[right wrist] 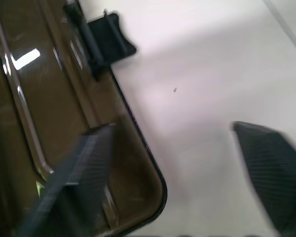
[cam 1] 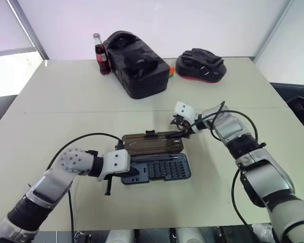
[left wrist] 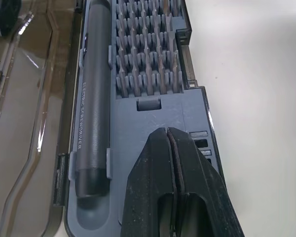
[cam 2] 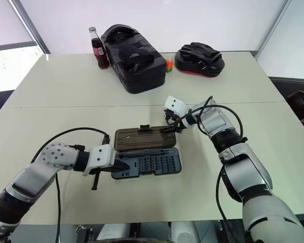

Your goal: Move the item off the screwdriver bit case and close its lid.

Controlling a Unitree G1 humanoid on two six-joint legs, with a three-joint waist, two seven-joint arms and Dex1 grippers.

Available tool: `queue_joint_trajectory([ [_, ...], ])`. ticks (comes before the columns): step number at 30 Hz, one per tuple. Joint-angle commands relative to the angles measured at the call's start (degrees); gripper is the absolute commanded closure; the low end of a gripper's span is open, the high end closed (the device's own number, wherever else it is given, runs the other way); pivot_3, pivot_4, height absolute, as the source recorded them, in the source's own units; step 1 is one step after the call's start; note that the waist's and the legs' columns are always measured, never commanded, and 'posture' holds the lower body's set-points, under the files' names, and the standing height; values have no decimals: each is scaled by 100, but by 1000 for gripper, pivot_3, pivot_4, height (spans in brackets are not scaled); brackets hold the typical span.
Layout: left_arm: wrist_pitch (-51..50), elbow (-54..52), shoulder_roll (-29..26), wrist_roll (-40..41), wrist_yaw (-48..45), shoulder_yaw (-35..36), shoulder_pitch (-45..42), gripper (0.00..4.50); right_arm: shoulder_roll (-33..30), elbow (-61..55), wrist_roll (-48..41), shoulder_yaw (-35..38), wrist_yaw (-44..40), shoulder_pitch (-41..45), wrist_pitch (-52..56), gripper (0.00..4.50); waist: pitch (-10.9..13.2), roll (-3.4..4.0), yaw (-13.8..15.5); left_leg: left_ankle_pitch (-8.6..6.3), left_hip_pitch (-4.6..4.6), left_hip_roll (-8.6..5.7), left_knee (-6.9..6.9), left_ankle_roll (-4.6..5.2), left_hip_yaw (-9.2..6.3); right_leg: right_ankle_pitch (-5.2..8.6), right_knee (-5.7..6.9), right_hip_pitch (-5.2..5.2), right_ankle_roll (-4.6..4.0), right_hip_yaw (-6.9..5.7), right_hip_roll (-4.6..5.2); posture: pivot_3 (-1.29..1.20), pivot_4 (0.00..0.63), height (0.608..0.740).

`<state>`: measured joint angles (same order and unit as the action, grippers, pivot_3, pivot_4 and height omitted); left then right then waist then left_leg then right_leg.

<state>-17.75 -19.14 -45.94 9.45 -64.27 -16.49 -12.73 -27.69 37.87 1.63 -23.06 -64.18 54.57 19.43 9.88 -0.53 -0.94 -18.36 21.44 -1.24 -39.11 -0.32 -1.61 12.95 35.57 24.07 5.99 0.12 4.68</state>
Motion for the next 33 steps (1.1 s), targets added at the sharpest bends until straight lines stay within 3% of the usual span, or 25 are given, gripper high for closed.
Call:
queue_joint_trajectory([
  [1,-95,214,-21,-243,102,-142,130,4500,-24,223,316,-183,-304,116,-488,2986,-2,3,-6,0,-2,0,0,0,0,0,0,-1,0,0,-1,0,150,740],
  [4,-176,213,29,-181,213,-93,150,4500,-68,306,555,-358,-505,44,-1012,4455,-11,13,-13,0,-12,1,0,0,0,0,2,-10,0,0,-1,0,150,740],
  [10,-285,137,86,-78,320,-33,290,4500,-36,600,855,-451,-736,74,-1820,4455,-12,22,-21,-1,-101,6,20,0,-6,13,-6,-92,-21,-4,-7,0,150,740],
  [19,-341,204,166,18,384,46,358,4500,-33,1069,1254,-362,-337,302,-3077,4455,-12,23,-24,-1,-104,7,19,0,-6,13,-4,-92,-22,-3,-6,0,150,740],
  [24,-283,321,227,-22,397,36,321,4500,-145,774,1150,-108,-262,324,-2989,4455,-11,25,-23,0,-103,6,19,-1,-6,13,-4,-92,-23,-2,-4,0,150,740],
  [33,-199,515,294,-110,387,-30,215,4500,-480,-752,839,282,-406,-106,-2265,4455,-2,39,-4,1,-95,4,18,-3,-6,12,-5,-85,-25,-1,1,0,150,740],
])
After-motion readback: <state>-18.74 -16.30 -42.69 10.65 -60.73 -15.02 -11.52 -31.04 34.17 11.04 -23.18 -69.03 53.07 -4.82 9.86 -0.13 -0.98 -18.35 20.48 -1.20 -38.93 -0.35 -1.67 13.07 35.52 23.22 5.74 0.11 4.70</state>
